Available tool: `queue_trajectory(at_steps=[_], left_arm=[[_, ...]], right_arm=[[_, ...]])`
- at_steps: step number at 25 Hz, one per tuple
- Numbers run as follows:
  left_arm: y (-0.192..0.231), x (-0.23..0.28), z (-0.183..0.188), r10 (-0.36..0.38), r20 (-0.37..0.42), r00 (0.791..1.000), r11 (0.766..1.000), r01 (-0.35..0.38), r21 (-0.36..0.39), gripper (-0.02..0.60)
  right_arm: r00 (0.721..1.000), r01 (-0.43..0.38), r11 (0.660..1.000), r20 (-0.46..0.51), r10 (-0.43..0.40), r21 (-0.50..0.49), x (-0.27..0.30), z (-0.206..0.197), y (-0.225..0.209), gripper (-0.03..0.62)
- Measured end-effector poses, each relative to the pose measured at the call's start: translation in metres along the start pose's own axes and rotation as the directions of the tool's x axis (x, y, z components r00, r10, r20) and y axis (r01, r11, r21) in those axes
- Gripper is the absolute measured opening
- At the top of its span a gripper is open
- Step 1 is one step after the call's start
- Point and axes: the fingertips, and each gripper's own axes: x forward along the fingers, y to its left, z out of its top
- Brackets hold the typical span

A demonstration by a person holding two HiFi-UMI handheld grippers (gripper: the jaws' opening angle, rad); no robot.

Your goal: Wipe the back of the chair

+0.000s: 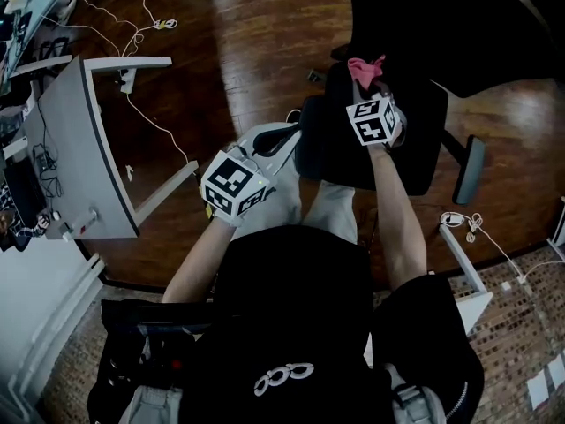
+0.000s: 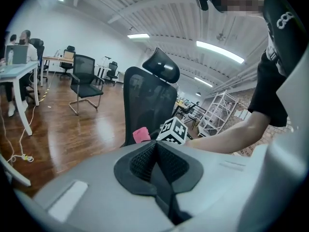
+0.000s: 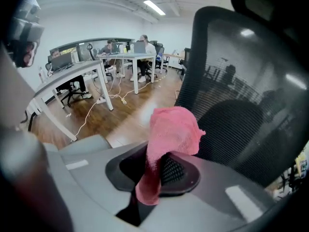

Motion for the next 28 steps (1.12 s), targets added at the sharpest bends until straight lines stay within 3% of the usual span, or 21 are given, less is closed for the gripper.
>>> queue_trajectory(at_steps=[7,15,19,28], left_arm=[[-0.049,0.009,0.047,-0.068,0.036,0.997,0.994,0.065,0.091,-0.012],[-0.11,0.033,0.103,-0.179,0.078,0.981,0.963,0.159,0.216,-0.012],[-0.14,0.046,0.124,-0.234,0.094,0.968,0.943,0.202,0.265,-0.012],[-0.176,0.055,0.125,-0.249,0.095,0.964,0.933,0.212,0.289,-0.012]], right_arm=[[0.983,0.062,0.99,0.164,-0.083,0.126,-0.156,0.015,-0.006,0.049],[0.895,0.182,0.954,0.362,-0.261,0.238,-0.318,0.047,-0.03,0.049],[0.855,0.241,0.925,0.387,-0.345,0.294,-0.356,0.042,-0.051,0.049],[0.844,0.247,0.908,0.386,-0.374,0.339,-0.389,0.018,-0.055,0.049]])
